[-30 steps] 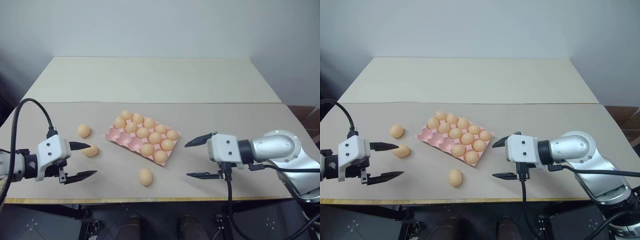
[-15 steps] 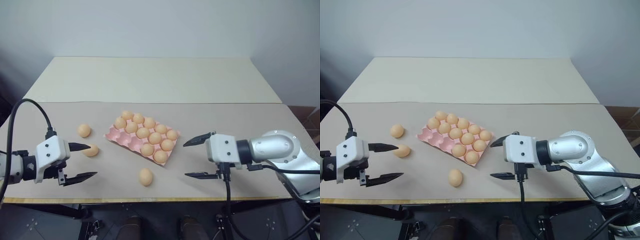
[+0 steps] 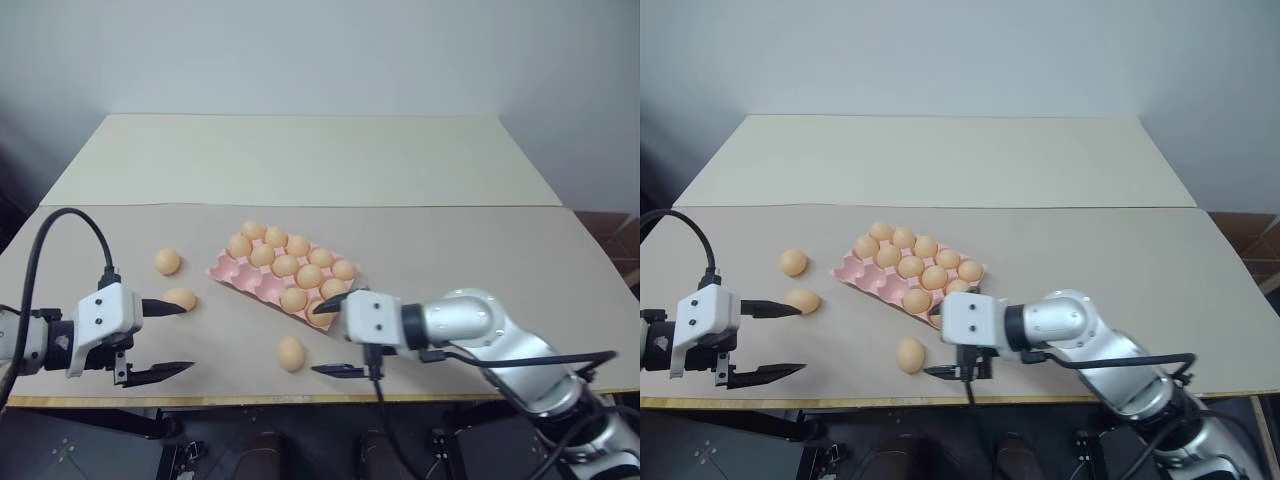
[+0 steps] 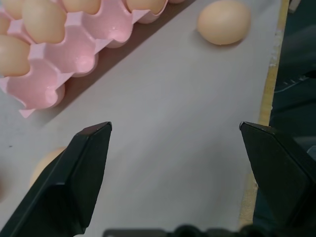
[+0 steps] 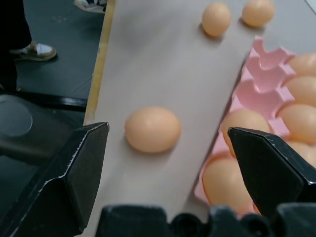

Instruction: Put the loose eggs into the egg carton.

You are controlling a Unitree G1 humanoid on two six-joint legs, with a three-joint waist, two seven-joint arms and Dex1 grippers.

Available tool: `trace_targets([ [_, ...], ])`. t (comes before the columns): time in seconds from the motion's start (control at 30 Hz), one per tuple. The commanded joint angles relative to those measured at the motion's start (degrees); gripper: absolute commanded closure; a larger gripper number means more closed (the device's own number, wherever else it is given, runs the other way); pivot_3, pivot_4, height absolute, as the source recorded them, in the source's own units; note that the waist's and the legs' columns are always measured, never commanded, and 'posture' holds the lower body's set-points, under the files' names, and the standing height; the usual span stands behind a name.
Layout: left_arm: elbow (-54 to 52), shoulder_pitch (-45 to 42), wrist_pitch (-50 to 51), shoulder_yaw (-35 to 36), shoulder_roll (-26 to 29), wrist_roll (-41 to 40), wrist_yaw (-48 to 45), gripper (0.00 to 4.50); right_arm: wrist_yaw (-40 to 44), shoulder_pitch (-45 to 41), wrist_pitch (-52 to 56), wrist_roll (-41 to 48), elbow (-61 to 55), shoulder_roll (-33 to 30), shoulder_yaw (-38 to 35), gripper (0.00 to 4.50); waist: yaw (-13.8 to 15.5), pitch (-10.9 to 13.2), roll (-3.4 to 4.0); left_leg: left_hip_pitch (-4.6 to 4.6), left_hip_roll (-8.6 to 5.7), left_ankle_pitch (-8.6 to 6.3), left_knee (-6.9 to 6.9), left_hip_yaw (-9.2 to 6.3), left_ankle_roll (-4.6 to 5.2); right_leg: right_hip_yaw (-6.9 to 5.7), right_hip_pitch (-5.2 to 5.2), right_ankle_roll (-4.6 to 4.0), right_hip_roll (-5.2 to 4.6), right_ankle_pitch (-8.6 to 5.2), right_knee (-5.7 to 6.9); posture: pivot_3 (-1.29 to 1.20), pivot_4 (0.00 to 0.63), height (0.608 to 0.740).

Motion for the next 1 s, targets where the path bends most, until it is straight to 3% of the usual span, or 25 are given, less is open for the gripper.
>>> trace_targets([
  [0.03,-0.30,-1.04,-0.67,0.22,0.97,-0.24,-0.41,0.00,-2.46,-1.89,-0.07,-2.58,2.35,3.35,2.64,0.02,0.00,-0.01,-0.01,-0.02,0.00,0.00,0.00,0.00,0.00,0.00,-0.01,0.00,0.01,0.00,0.00,0.00,0.150,0.740],
  [0.33,-0.48,-0.30,-1.10,0.50,0.12,0.03,-0.23,0.00,-1.96,-3.66,-2.34,-9.63,9.51,6.38,10.25,0.02,0.07,-0.02,-0.03,-0.04,-0.02,0.00,0.00,0.00,0.00,-0.02,-0.03,0.00,-0.01,0.00,0.00,0.00,0.150,0.740],
  [0.63,1.81,0.73,-2.71,1.41,-0.05,1.03,-0.25,0.00,-1.74,-2.51,-1.98,-11.52,11.78,7.95,11.49,0.02,0.08,-0.02,-0.04,-0.03,-0.01,0.00,0.00,0.00,0.00,-0.02,-0.03,0.00,0.00,0.00,0.00,0.00,0.150,0.740],
  [0.73,1.92,0.97,-2.99,1.35,0.09,1.34,0.01,0.00,-1.60,-2.17,-2.54,-12.38,12.10,8.16,12.05,0.54,0.07,-0.02,-0.04,-0.04,-0.02,0.00,0.00,0.00,0.00,-0.02,-0.03,0.00,-0.01,0.00,0.00,0.00,0.150,0.740],
  [0.87,1.92,1.09,-3.11,1.41,0.01,1.57,0.44,0.00,-1.16,-1.82,-2.44,-12.60,11.31,8.14,11.68,1.80,0.08,-0.03,-0.05,-0.03,-0.02,0.00,0.00,0.00,0.00,-0.02,-0.02,0.00,-0.01,0.00,0.00,0.00,0.150,0.740],
  [1.0,2.13,1.16,-2.92,1.60,-0.09,1.71,0.75,0.00,-1.06,-1.86,-3.34,-13.28,10.40,7.75,11.09,1.84,0.08,-0.03,-0.05,-0.03,-0.02,0.00,0.00,0.00,0.00,-0.02,-0.02,0.00,-0.01,0.00,0.00,0.00,0.150,0.740],
])
